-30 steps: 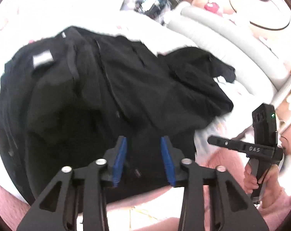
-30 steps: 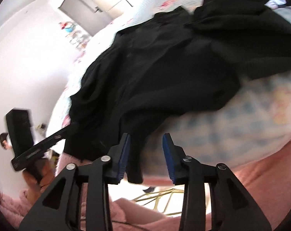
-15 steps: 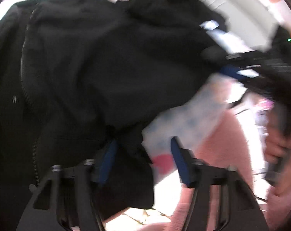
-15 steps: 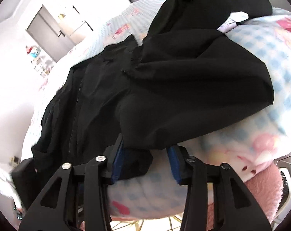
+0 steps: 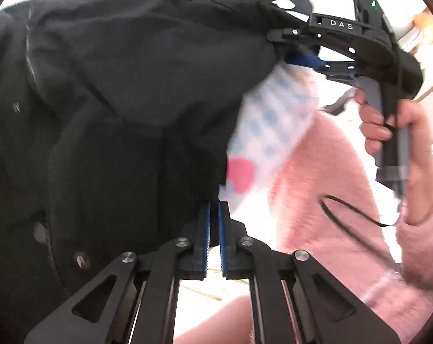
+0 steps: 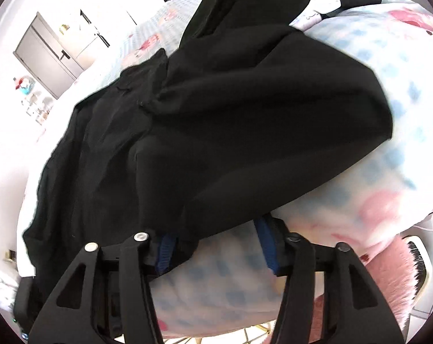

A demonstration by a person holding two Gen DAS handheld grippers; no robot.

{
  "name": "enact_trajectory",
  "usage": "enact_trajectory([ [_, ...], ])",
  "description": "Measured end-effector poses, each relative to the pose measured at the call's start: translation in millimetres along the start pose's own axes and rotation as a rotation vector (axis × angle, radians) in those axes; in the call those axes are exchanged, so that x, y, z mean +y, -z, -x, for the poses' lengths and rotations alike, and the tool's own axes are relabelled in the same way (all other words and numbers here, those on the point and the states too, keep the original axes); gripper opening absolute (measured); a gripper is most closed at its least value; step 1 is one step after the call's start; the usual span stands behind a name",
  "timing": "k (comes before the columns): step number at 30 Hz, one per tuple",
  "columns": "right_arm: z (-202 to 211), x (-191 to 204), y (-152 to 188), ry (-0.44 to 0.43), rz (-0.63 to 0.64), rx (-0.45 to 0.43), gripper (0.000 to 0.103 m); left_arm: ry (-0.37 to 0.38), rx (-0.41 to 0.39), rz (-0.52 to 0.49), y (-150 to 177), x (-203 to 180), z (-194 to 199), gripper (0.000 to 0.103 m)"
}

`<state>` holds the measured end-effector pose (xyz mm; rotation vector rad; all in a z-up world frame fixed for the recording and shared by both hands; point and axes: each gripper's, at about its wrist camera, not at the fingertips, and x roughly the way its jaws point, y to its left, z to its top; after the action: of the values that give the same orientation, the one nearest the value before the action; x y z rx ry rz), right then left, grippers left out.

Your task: Fold clothes

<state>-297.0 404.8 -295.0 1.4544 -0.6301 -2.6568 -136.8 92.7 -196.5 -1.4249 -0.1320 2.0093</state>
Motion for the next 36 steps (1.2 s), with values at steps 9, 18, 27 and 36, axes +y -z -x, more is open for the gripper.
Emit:
enact_trajectory([
  [9,36,31,18,-0.141,0.064,-0.006,0.057,-0.047,-0.154,0.112,-50,27,21,0.029],
  [18,-12,60,88,-0.139,0.118,0.212,0.057,-0.108,-0.179,0.299,-24,53,1,0.031],
  [27,-38,74,58,-0.126,0.211,0.202,0.069,-0.007,-0.136,0.255,-26,60,2,0.031],
  [36,-33,67,96,-0.187,0.225,0.155,0.032,0.123,-0.193,0.323,4,75,22,0.041],
])
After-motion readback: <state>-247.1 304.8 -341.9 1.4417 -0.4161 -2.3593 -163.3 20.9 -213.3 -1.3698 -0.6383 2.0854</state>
